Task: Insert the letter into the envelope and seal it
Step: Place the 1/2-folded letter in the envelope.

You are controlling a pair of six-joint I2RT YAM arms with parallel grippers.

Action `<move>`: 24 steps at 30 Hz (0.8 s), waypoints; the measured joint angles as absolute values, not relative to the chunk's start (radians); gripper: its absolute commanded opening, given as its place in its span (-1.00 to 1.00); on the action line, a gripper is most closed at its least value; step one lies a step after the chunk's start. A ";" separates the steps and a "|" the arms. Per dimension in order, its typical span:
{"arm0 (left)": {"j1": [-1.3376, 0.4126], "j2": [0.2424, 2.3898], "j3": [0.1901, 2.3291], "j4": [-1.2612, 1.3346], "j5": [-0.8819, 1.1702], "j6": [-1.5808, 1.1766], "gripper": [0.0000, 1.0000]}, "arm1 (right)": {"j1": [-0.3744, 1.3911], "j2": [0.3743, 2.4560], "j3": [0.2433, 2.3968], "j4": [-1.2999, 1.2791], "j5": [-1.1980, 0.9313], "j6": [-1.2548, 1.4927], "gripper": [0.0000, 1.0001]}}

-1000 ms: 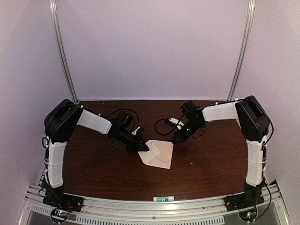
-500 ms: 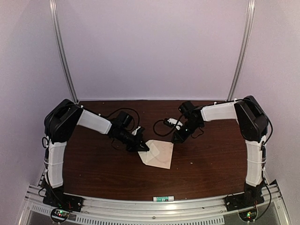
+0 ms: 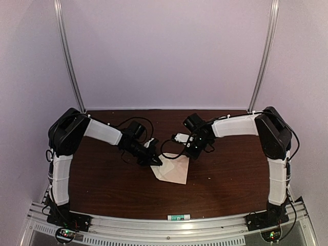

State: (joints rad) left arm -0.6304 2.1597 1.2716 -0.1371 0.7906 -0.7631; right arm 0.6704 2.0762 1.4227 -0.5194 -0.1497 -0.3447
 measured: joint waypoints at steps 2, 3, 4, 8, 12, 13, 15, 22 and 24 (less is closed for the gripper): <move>-0.626 2.160 1.287 -0.180 0.791 -0.726 -1.00 | 0.673 2.081 1.423 -0.519 -0.138 -0.352 -0.83; -0.621 2.160 1.300 -0.216 0.791 -0.701 -1.00 | 0.674 2.082 1.423 -0.519 -0.137 -0.353 -0.83; -0.616 2.162 1.316 -0.253 0.791 -0.677 -1.00 | 0.675 2.083 1.423 -0.519 -0.133 -0.357 -0.83; -0.594 2.177 1.386 -0.354 0.794 -0.611 -1.00 | 0.677 2.087 1.430 -0.522 -0.128 -0.366 -0.83; -0.588 2.187 1.415 -0.387 0.797 -0.596 -1.00 | 0.677 2.090 1.439 -0.509 -0.114 -0.368 -0.82; -0.589 2.188 1.415 -0.390 0.797 -0.596 -1.00 | 0.677 2.091 1.439 -0.505 -0.112 -0.368 -0.82; -0.592 2.189 1.415 -0.392 0.798 -0.598 -1.00 | 0.677 2.091 1.439 -0.501 -0.110 -0.368 -0.82; -0.608 2.234 1.448 -0.382 0.818 -0.626 -1.00 | 0.677 2.092 1.439 -0.499 -0.109 -0.368 -0.81; -0.611 2.236 1.448 -0.374 0.820 -0.638 -1.00 | 0.677 2.093 1.439 -0.494 -0.107 -0.368 -0.81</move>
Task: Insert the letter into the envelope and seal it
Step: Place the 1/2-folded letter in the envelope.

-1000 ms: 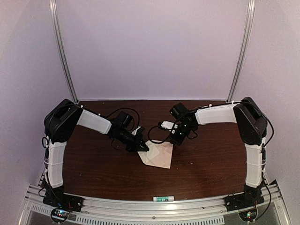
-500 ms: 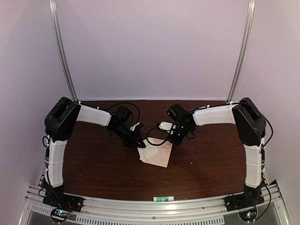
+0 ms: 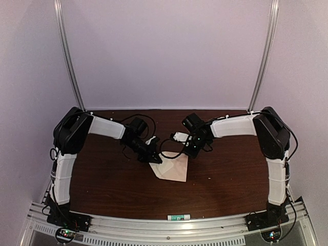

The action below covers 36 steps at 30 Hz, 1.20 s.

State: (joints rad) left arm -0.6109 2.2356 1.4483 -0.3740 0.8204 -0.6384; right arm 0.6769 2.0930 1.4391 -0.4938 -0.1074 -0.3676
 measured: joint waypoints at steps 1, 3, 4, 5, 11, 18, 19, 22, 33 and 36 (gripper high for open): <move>-0.611 2.237 1.449 -0.371 0.822 -0.645 -1.00 | 0.677 2.093 1.439 -0.492 -0.107 -0.368 -0.81; -0.616 2.239 1.450 -0.363 0.823 -0.658 -1.00 | 0.677 2.093 1.439 -0.492 -0.107 -0.367 -0.80; -0.618 2.239 1.450 -0.360 0.822 -0.669 -1.00 | 0.677 2.093 1.439 -0.492 -0.107 -0.367 -0.80; -0.621 2.239 1.448 -0.351 0.822 -0.683 -1.00 | 0.677 2.093 1.439 -0.492 -0.107 -0.367 -0.80; -0.636 2.236 1.399 -0.227 0.832 -0.781 -1.00 | 0.665 2.093 1.436 -0.477 -0.110 -0.360 -0.80; -0.648 2.203 1.318 -0.095 0.804 -0.868 -1.00 | 0.644 2.091 1.425 -0.458 -0.144 -0.353 -0.79; -0.649 2.197 1.307 -0.084 0.800 -0.875 -1.00 | 0.641 2.089 1.422 -0.455 -0.150 -0.352 -0.79; -0.652 2.180 1.280 -0.065 0.788 -0.890 -1.00 | 0.637 2.089 1.422 -0.453 -0.160 -0.352 -0.67; -0.656 2.173 1.279 -0.083 0.785 -0.873 -1.00 | 0.583 1.947 1.252 -0.500 -0.263 -0.467 -0.43; -0.657 2.173 1.281 -0.086 0.785 -0.869 -1.00 | 0.589 1.932 1.232 -0.521 -0.289 -0.496 -0.44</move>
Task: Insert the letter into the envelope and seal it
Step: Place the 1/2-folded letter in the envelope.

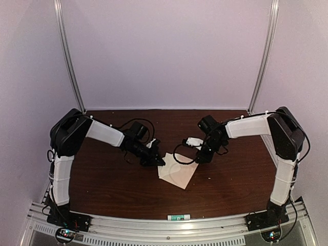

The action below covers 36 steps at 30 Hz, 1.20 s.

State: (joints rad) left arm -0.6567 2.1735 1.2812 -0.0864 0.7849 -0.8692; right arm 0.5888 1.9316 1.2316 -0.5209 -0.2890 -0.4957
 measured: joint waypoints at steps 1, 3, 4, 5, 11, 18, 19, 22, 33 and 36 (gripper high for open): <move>-0.657 2.173 1.281 -0.088 0.785 -0.868 -1.00 | 0.589 1.932 1.230 -0.520 -0.291 -0.499 -0.44; -0.657 2.174 1.288 -0.101 0.791 -0.861 -1.00 | 0.589 1.932 1.228 -0.516 -0.293 -0.500 -0.44; -0.658 2.176 1.298 -0.114 0.794 -0.854 -1.00 | 0.589 1.932 1.228 -0.516 -0.293 -0.498 -0.44; -0.659 2.178 1.308 -0.128 0.797 -0.844 -1.00 | 0.589 1.932 1.229 -0.516 -0.292 -0.494 -0.44; -0.670 2.211 1.412 -0.233 0.823 -0.766 -1.00 | 0.594 1.954 1.267 -0.538 -0.261 -0.456 -0.45; -0.677 2.232 1.436 -0.297 0.830 -0.731 -1.00 | 0.591 1.980 1.303 -0.514 -0.196 -0.405 -0.46; -0.677 2.232 1.436 -0.299 0.830 -0.730 -1.00 | 0.587 1.980 1.303 -0.511 -0.190 -0.398 -0.46; -0.677 2.232 1.435 -0.300 0.827 -0.729 -1.00 | 0.562 1.980 1.303 -0.501 -0.177 -0.389 -0.46; -0.677 2.217 1.410 -0.227 0.807 -0.760 -1.00 | 0.543 1.980 1.303 -0.499 -0.168 -0.377 -0.45; -0.677 2.217 1.407 -0.202 0.806 -0.778 -1.00 | 0.543 1.980 1.303 -0.499 -0.168 -0.371 -0.45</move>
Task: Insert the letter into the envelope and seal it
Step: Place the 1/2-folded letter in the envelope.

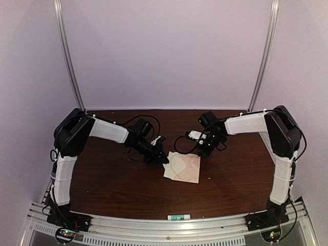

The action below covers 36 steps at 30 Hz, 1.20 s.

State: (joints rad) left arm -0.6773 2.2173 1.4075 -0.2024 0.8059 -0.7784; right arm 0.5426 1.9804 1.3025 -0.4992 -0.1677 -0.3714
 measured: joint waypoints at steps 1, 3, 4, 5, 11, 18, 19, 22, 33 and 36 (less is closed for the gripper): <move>-0.677 2.217 1.407 -0.195 0.805 -0.785 -1.00 | 0.543 1.980 1.303 -0.499 -0.168 -0.370 -0.45; -0.677 2.217 1.407 -0.174 0.802 -0.796 -1.00 | 0.543 1.980 1.303 -0.499 -0.168 -0.369 -0.44; -0.677 2.217 1.407 -0.164 0.799 -0.803 -1.00 | 0.543 1.980 1.303 -0.500 -0.168 -0.368 -0.45; -0.677 2.218 1.407 -0.151 0.796 -0.810 -1.00 | 0.543 1.980 1.303 -0.499 -0.168 -0.367 -0.44; -0.677 2.224 1.411 -0.102 0.790 -0.840 -1.00 | 0.543 1.980 1.301 -0.498 -0.168 -0.366 -0.45; -0.678 2.289 1.477 -0.127 0.810 -0.838 -1.00 | 0.543 1.980 1.301 -0.496 -0.168 -0.362 -0.44; -0.678 2.298 1.489 -0.135 0.813 -0.835 -1.00 | 0.543 1.980 1.301 -0.496 -0.168 -0.362 -0.44; -0.678 2.318 1.517 -0.163 0.823 -0.817 -1.00 | 0.543 1.980 1.301 -0.495 -0.168 -0.362 -0.45; -0.678 2.302 1.515 -0.232 0.822 -0.757 -1.00 | 0.538 1.938 1.255 -0.490 -0.184 -0.398 -0.07; -0.678 2.298 1.505 -0.226 0.822 -0.762 -1.00 | 0.538 1.878 1.209 -0.520 -0.241 -0.424 0.07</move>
State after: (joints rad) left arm -0.6785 2.2982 1.5055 -0.2256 0.8223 -0.7624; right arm 0.5377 1.8778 1.2095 -0.5201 -0.2405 -0.4244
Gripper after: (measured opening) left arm 0.006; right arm 0.473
